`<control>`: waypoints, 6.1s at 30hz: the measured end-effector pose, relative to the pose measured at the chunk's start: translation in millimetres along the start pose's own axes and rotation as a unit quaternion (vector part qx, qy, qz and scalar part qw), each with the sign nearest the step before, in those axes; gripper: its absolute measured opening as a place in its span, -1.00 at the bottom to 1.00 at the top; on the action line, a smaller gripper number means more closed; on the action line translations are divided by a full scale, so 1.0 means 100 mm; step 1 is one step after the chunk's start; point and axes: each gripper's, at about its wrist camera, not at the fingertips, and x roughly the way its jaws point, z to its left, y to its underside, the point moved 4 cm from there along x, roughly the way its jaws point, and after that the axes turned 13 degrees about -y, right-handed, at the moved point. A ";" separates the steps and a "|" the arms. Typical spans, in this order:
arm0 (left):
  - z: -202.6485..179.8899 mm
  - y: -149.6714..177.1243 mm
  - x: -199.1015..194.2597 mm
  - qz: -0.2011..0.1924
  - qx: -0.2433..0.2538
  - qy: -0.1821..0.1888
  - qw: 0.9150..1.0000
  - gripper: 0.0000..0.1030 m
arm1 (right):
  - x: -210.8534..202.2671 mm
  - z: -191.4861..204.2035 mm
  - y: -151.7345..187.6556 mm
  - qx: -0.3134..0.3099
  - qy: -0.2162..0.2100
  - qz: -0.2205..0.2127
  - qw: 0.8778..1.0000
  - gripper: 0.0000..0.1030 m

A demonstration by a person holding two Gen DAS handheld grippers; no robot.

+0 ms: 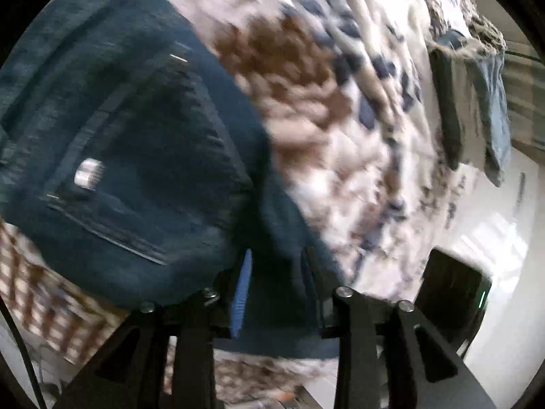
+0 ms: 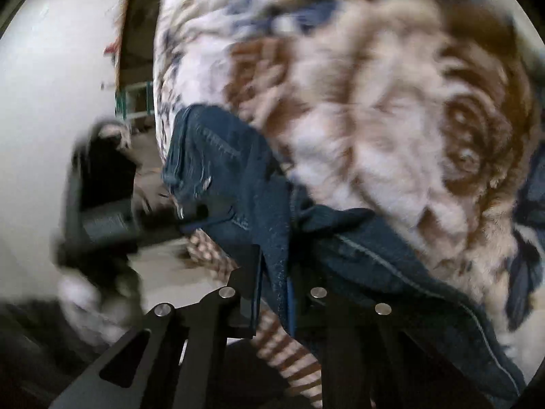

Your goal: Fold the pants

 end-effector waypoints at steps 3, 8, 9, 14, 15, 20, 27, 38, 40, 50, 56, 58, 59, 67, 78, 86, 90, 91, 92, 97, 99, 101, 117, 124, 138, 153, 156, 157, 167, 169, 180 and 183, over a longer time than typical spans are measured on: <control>-0.14 0.02 0.14 0.030 0.015 -0.014 0.999 -0.23 | 0.07 0.17 0.19 -0.046 0.034 -0.001 0.998 -0.75; -0.13 0.04 0.41 0.060 0.030 -0.065 0.996 -0.09 | 0.19 0.27 0.30 -0.076 0.046 0.001 0.996 -0.75; -0.12 0.05 0.42 0.057 0.031 -0.067 0.996 -0.16 | 0.22 0.28 0.31 -0.077 0.047 0.002 0.996 -0.75; -0.19 0.08 0.36 0.016 0.059 -0.090 0.994 -0.62 | 0.49 0.32 0.20 -0.071 0.030 0.018 0.997 -0.75; -0.15 0.10 0.33 0.008 0.063 -0.092 0.994 -0.67 | 0.49 0.29 0.18 -0.055 0.017 0.017 0.998 -0.74; -0.09 0.17 0.26 -0.015 0.068 -0.076 0.995 -0.71 | 0.33 -0.32 0.15 0.160 -0.177 -0.039 0.970 -0.54; -0.06 0.26 0.16 -0.028 0.070 -0.070 0.995 -0.74 | 0.47 -0.74 0.12 0.298 -0.258 -0.087 0.915 -0.07; 0.06 0.29 0.16 -0.045 0.092 -0.077 0.992 -0.75 | 1.11 -0.81 -0.27 0.329 -0.197 -0.013 0.923 0.40; 0.12 0.27 0.17 -0.051 0.096 -0.082 0.991 -0.75 | 1.06 -0.68 -0.25 0.296 -0.165 -0.016 0.941 -0.42; 0.37 -0.03 0.33 -0.060 0.098 -0.114 0.987 -0.74 | 0.02 -0.51 -0.26 0.256 -0.094 -0.152 0.950 -0.79; 0.54 -0.02 0.26 -0.054 0.085 -0.106 0.989 -0.74 | -0.42 -0.54 -0.45 0.235 -0.070 -0.152 0.958 -0.48; 0.47 -0.03 0.25 -0.054 0.086 -0.110 0.989 -0.72 | -0.27 -0.46 -0.50 0.211 -0.069 -0.101 0.970 0.29; 0.45 -0.03 0.23 -0.055 0.090 -0.112 0.988 -0.68 | -0.16 -0.40 -0.53 0.196 -0.068 -0.083 0.975 0.39; 0.15 -0.18 -0.08 -0.107 0.111 -0.117 0.981 -0.57 | 0.11 -0.43 -0.58 0.132 0.146 -0.056 0.979 -0.81; 0.84 -0.61 -0.97 -0.178 0.060 -0.140 0.972 0.01 | -0.23 0.10 -0.06 0.182 0.059 -0.197 0.961 0.47; 1.05 -0.82 -0.47 -0.119 0.075 -0.178 0.974 0.01 | 1.09 -0.05 0.91 0.406 -0.003 -0.201 0.892 0.47; 0.95 -0.81 -0.32 -0.133 0.110 -0.223 0.959 0.01 | 1.33 -0.39 1.29 0.494 -0.071 -0.256 0.828 0.18; 0.92 -0.79 -0.31 -0.140 0.119 -0.233 0.955 0.00 | 1.32 -0.43 1.31 0.496 -0.074 -0.271 0.822 -0.26; 0.88 -0.77 -0.31 -0.153 0.136 -0.247 0.947 -0.21 | 1.32 -0.46 1.31 0.494 -0.065 -0.281 0.820 -0.40; 0.87 -0.70 -0.30 -0.177 0.172 -0.298 0.922 -0.54 | 1.38 -0.25 1.41 0.480 -0.039 -0.280 0.831 -0.89; 0.93 -0.72 -0.30 -0.171 0.170 -0.300 0.923 -0.54 | 1.44 -0.23 1.42 0.469 -0.022 -0.264 0.843 -0.89; 1.00 -0.76 -0.31 -0.160 0.158 -0.291 0.930 -0.53 | 1.55 -0.38 1.34 0.470 -0.024 -0.250 0.846 -0.86; -0.45 0.00 -0.05 -0.116 0.239 -0.156 0.951 -0.35 | 0.10 -0.17 0.71 0.281 0.081 -0.286 0.913 -0.09; -0.19 -0.31 0.33 -0.086 0.212 -0.152 0.961 -0.51 | -0.58 -1.16 0.87 0.354 0.137 -0.329 0.865 -0.85; -0.10 -0.36 -0.04 -0.101 0.156 -0.124 0.975 -0.14 | 0.35 0.09 -0.73 0.065 0.126 -0.074 0.987 0.39; -0.16 -0.12 0.46 0.086 0.037 -0.067 0.993 -0.10 | 0.59 0.61 0.10 -0.043 0.115 -0.073 0.990 -0.92; -0.15 -0.14 0.55 0.071 0.045 -0.099 0.992 -0.21 | 0.64 0.49 0.01 -0.015 0.081 -0.083 0.993 -0.92; -0.18 -0.13 0.54 0.062 0.051 -0.102 0.992 -0.29 | 0.58 0.48 -0.01 -0.018 0.073 -0.085 0.994 -0.92; -0.19 0.11 0.19 0.000 0.089 -0.076 0.993 -0.60 | 0.20 -0.17 -0.06 0.240 -0.131 -0.119 0.955 0.22; -0.18 0.13 0.18 -0.007 0.095 -0.075 0.993 -0.61 | 0.34 -0.31 -0.08 0.283 -0.182 -0.099 0.937 0.22; -0.18 0.26 0.08 -0.046 0.118 -0.080 0.989 -0.64 | 0.80 -0.45 -0.29 0.336 -0.264 -0.058 0.902 -0.01; -0.16 0.22 0.08 -0.042 0.115 -0.075 0.990 -0.64 | 0.83 -0.37 -0.29 0.319 -0.246 -0.026 0.915 -0.05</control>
